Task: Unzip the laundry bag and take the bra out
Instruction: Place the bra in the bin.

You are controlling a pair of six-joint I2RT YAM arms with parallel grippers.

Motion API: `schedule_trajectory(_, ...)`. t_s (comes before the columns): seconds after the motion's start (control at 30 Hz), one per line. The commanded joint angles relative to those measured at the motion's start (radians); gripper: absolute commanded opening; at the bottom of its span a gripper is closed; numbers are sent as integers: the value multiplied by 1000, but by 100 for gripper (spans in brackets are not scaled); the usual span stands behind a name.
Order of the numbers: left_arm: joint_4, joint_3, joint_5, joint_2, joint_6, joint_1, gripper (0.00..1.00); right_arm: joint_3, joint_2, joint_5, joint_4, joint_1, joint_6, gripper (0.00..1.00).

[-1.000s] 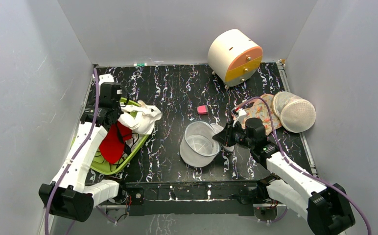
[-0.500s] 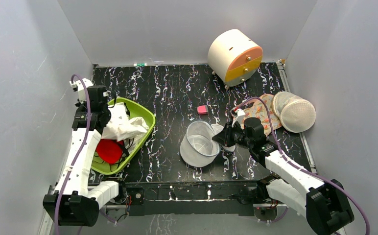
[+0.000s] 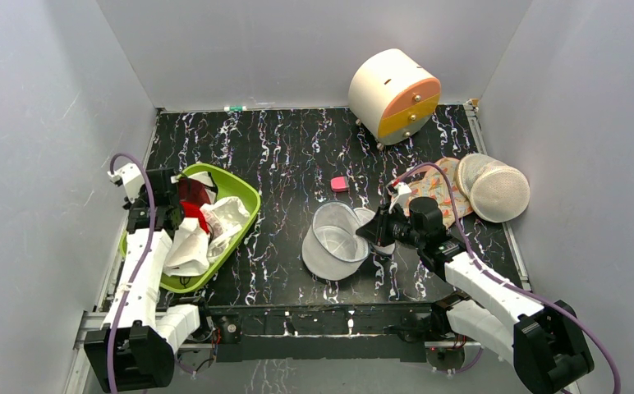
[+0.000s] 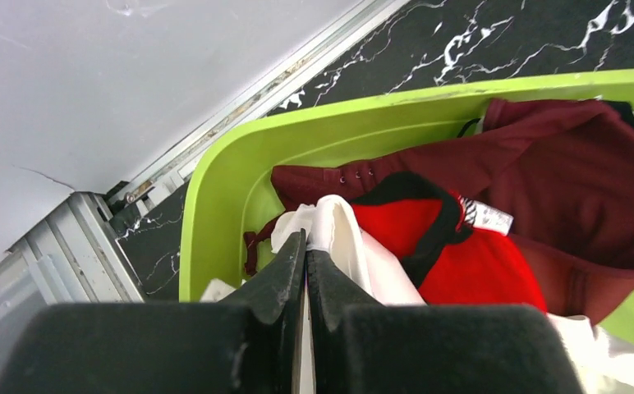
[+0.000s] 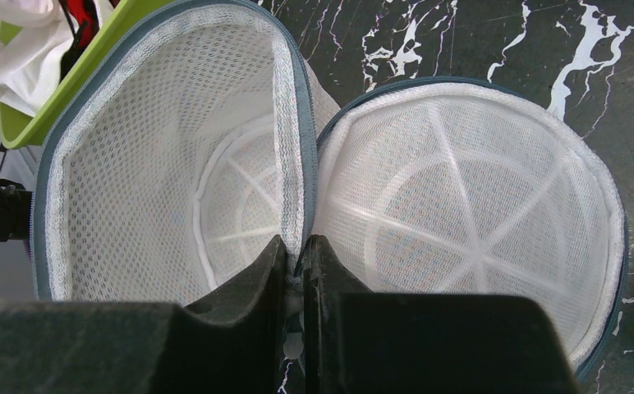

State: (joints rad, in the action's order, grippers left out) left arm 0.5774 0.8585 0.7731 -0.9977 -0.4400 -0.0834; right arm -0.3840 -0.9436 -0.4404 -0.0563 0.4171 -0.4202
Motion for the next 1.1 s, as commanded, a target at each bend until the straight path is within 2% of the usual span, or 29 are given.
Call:
schedule_trajectory(0.0,-49,-57,-11,19,-69,-14,0,-37,12,-5,-49,2,6,0)
schedule_trajectory(0.17,-101,-16,-124,-52,-85,-26,0,-40,3,-12,-51,3,3,0)
schedule_trajectory(0.37,-237,12,-423,-158,26,-26,0,-39,9,-7,-51,3,-5,0)
schedule_trajectory(0.53,-238,-77,-386,-157,18,-26,0,-36,12,1,-38,3,-2,0)
schedule_trajectory(0.7,-188,-89,-247,-95,-58,-26,0,-29,2,-3,-59,3,-12,0)
schedule_trajectory(0.83,-168,-78,-173,-50,-76,-26,32,-41,-16,-16,-65,2,-21,0)
schedule_trajectory(0.9,-184,-84,-182,-29,-63,-26,44,-46,-14,-17,-60,2,-21,0)
schedule_trajectory(1.07,-209,-72,-259,36,-19,-26,83,-52,1,-12,-46,3,-21,0)
